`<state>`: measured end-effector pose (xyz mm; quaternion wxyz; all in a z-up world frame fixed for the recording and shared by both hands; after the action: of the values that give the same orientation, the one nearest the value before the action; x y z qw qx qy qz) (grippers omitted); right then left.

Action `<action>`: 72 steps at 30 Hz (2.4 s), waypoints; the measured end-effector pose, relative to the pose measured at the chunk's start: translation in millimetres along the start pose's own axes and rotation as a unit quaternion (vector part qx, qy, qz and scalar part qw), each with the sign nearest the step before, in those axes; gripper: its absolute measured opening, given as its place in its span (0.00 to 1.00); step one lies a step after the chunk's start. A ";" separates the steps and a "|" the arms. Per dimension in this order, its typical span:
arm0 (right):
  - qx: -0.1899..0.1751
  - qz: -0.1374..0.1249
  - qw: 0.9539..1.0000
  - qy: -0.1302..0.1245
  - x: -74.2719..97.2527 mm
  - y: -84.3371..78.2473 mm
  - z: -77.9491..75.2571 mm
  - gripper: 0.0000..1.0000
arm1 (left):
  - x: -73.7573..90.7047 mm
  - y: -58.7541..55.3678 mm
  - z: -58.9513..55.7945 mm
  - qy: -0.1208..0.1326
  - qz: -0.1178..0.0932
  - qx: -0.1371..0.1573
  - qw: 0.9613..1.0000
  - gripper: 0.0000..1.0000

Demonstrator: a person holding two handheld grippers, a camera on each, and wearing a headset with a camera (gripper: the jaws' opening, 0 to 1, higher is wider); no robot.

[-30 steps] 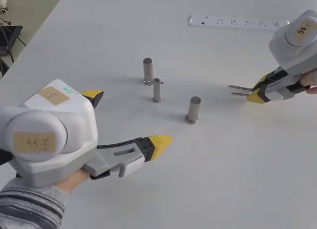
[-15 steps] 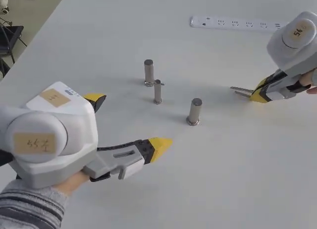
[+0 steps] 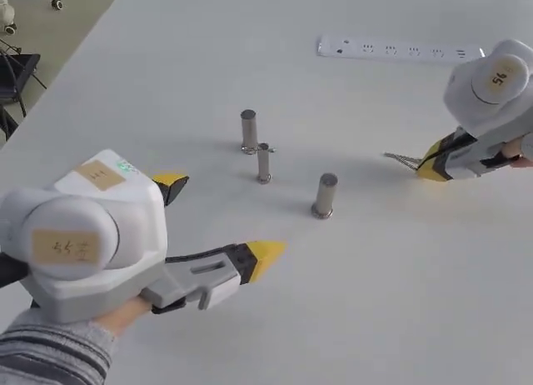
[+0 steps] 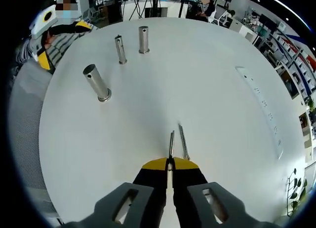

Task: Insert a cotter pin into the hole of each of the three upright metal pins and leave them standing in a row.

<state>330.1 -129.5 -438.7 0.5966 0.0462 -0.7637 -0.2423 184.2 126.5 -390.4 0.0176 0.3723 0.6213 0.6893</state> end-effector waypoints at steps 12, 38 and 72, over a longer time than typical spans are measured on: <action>0.045 -0.057 0.997 -0.003 27.3 20.6 27.0 0.00 | -2.2 13.0 -9.3 -0.028 -0.014 -0.003 1.000 0.63; 0.173 -0.191 0.966 -0.004 61.2 69.2 99.7 0.00 | -27.8 33.6 -48.2 -0.134 -0.020 0.070 0.988 0.32; 0.262 -0.242 0.934 -0.007 73.8 89.1 131.3 0.00 | -30.8 46.3 -71.3 -0.196 -0.047 0.189 0.961 0.00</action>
<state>206.1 -36.4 -357.6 0.4813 0.3821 -0.7701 -0.1712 188.6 40.8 -361.8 0.1002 0.4669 0.7415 0.4712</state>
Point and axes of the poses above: the centre of the closed fingertips' face, and the gripper's own axes: x roughly backward along the fingers, z roughly to its left, y roughly out of its top, the point moved 5 cm from there along x, roughly backward along the fingers, and after that the axes turned 3 degrees about -y, right-handed, at the moved point
